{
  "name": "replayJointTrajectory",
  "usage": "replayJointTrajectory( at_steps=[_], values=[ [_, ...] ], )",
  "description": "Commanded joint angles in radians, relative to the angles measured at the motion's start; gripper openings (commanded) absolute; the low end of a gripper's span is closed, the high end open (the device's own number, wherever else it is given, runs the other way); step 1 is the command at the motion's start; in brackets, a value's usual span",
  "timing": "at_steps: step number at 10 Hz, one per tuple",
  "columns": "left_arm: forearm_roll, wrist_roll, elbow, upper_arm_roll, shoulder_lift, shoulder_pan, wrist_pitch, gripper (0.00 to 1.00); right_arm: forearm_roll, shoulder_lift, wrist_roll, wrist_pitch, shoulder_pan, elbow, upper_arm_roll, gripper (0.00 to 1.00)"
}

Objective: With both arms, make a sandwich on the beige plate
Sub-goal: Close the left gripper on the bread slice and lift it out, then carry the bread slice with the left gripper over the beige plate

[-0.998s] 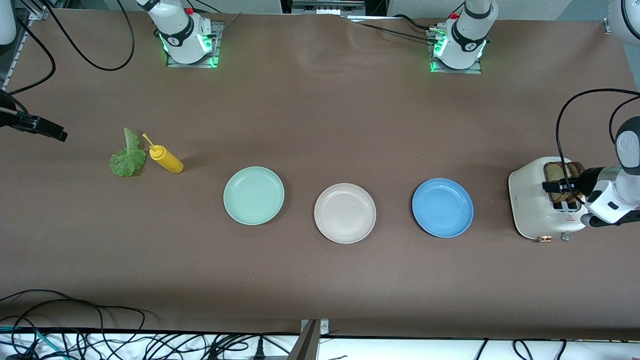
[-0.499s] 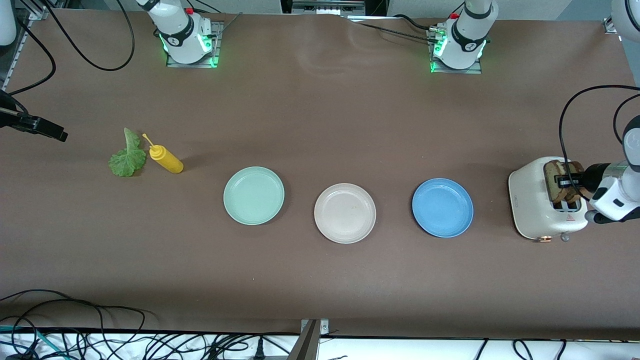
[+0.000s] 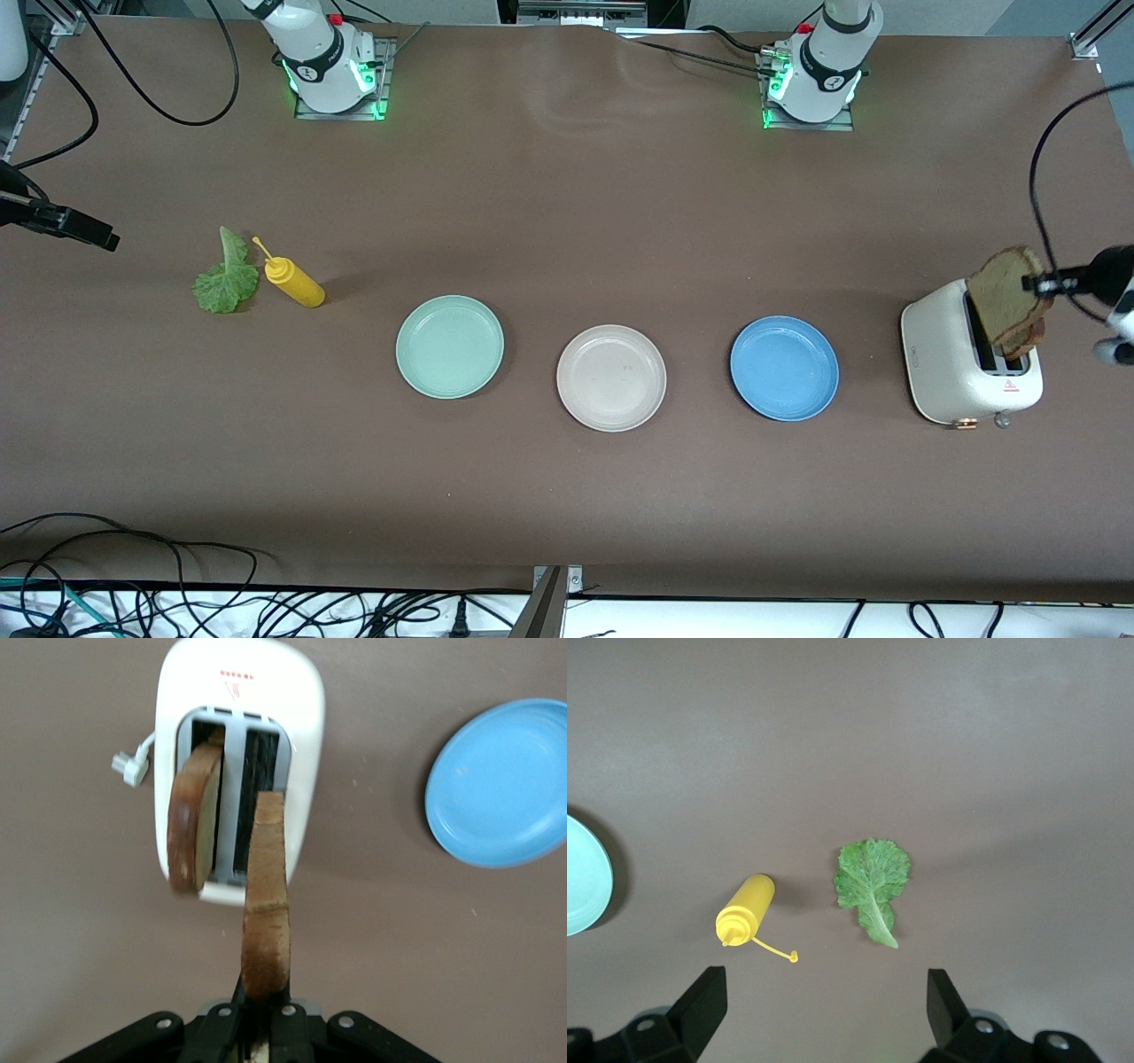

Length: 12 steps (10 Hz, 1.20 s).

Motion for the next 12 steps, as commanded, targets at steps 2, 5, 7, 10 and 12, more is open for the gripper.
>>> replayJointTrajectory(
  at_steps=[2, 5, 7, 10, 12],
  values=[
    [-0.014, 0.009, 0.074, -0.031, -0.007, -0.011, -0.069, 0.00, 0.019, -0.004, -0.010, -0.003, -0.010, 0.001, 0.003, 1.00],
    [-0.029, 0.008, 0.058, -0.062, 0.003, -0.020, -0.054, 0.00, 0.019, -0.004, -0.010, -0.003, -0.010, 0.001, 0.003, 1.00],
    [-0.159, -0.005, -0.034, -0.063, -0.003, -0.065, 0.071, 0.00, 0.019, -0.004, -0.010, -0.003, -0.010, 0.001, 0.003, 1.00],
    [-0.427, -0.040, -0.187, -0.062, 0.012, -0.184, 0.325, 0.00, 0.019, -0.004, -0.010, -0.003, -0.010, 0.001, 0.003, 1.00],
    [-0.590, -0.060, -0.275, -0.062, 0.019, -0.279, 0.476, 0.00, 0.019, -0.004, -0.010, -0.003, -0.010, 0.001, 0.003, 1.00]
  ],
)
